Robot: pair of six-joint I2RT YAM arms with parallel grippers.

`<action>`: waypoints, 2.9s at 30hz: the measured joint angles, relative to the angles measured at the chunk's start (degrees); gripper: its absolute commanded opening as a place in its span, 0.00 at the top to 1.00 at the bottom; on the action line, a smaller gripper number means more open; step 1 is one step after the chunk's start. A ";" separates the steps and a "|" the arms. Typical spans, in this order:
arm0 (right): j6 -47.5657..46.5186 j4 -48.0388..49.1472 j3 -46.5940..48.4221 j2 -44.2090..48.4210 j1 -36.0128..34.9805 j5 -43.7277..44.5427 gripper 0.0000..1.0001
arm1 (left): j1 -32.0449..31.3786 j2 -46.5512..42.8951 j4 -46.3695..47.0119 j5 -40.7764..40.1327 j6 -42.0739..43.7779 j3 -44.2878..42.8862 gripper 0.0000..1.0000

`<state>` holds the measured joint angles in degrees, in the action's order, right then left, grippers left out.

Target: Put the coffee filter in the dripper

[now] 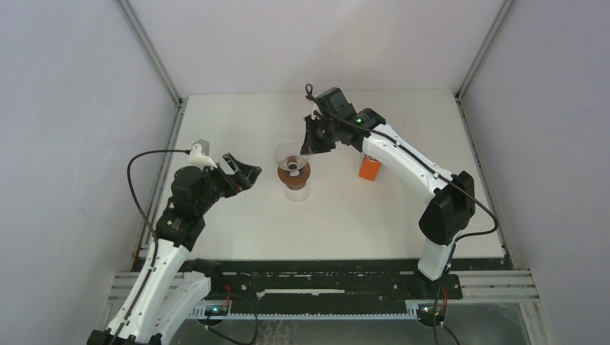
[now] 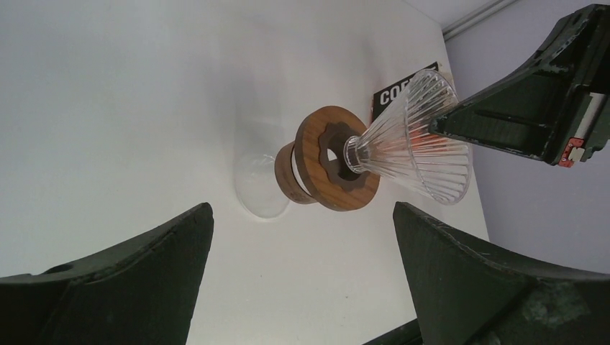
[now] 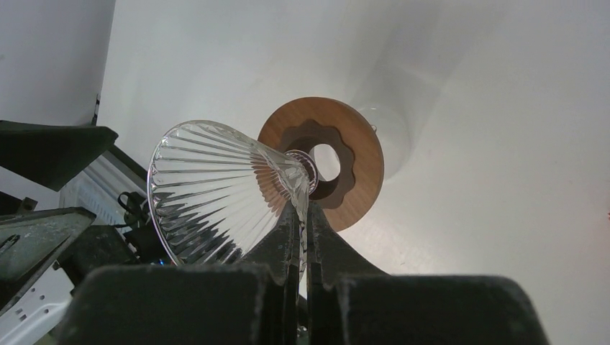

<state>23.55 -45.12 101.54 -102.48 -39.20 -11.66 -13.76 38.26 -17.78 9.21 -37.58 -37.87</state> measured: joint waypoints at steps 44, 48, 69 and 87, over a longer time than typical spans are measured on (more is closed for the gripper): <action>-0.26 3.65 -2.93 -2.73 -2.10 3.65 1.00 | -2.08 5.95 5.29 0.24 -3.48 0.04 0.08; -0.42 3.80 -2.93 -2.75 -2.47 4.20 1.00 | -2.75 8.44 6.97 0.24 -4.22 0.04 0.20; -0.68 3.32 -0.96 -4.44 -2.47 3.15 1.00 | -4.50 19.69 10.88 -0.04 -5.53 -7.17 0.58; -0.70 1.14 2.16 -6.69 -2.03 1.46 1.00 | -5.84 26.58 11.52 1.29 -5.51 -8.02 0.84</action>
<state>22.85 -43.99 103.70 -109.16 -41.23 -10.20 -19.59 64.84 -6.26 10.50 -43.09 -45.89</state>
